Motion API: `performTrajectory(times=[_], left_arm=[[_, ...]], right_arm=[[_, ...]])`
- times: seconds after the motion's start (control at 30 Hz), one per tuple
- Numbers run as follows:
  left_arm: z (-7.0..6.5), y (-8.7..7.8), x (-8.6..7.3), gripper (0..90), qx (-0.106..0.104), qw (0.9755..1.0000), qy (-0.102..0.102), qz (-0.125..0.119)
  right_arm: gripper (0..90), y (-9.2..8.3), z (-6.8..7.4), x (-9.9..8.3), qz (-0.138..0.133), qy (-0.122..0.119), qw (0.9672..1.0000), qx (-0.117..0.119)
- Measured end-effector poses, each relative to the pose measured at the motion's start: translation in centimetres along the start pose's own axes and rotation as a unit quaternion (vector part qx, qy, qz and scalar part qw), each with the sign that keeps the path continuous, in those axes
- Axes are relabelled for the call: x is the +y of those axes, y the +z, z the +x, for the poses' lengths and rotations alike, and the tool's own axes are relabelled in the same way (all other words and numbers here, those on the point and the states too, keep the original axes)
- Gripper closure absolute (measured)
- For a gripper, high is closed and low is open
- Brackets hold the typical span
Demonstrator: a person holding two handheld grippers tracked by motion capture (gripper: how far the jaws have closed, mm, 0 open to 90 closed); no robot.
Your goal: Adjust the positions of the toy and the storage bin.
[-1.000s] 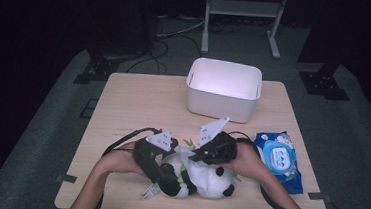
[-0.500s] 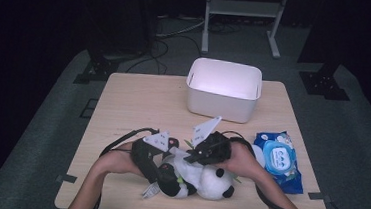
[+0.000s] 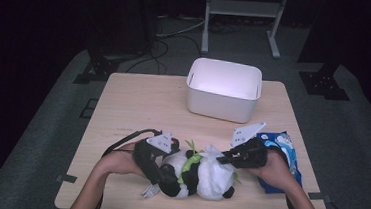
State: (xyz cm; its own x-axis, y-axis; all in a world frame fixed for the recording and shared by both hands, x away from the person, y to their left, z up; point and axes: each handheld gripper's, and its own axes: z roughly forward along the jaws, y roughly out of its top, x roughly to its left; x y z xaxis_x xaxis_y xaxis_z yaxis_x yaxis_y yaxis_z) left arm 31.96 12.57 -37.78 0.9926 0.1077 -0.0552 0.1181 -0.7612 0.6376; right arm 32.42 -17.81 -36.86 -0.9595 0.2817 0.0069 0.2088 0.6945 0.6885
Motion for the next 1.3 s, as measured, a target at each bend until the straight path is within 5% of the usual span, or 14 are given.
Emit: performTrajectory(times=[0.4, 0.7, 1.07, 1.3], left_arm=[[-0.1, 0.2, 0.0, 7.6, -0.004, 1.0, 0.002, 0.002], [0.0, 0.5, -0.1, 7.5, -0.011, 0.9999, 0.001, 0.003], [-0.1, 1.2, -0.1, 5.9, -0.011, 0.9999, 0.004, 0.004], [-0.1, 2.0, 0.1, 4.2, 0.012, 0.9999, -0.011, 0.003]], right_arm=[[81.1, -0.4, -0.4, -2.6, 0.009, 0.032, 0.9994, 0.002], [81.1, -0.1, -1.0, -2.6, 0.024, 0.045, 0.9987, -0.001], [81.2, 2.3, -0.8, 3.0, 0.017, -0.006, 0.9997, 0.019], [81.2, 3.3, 0.5, 5.7, 0.016, -0.033, 0.9984, 0.044]])
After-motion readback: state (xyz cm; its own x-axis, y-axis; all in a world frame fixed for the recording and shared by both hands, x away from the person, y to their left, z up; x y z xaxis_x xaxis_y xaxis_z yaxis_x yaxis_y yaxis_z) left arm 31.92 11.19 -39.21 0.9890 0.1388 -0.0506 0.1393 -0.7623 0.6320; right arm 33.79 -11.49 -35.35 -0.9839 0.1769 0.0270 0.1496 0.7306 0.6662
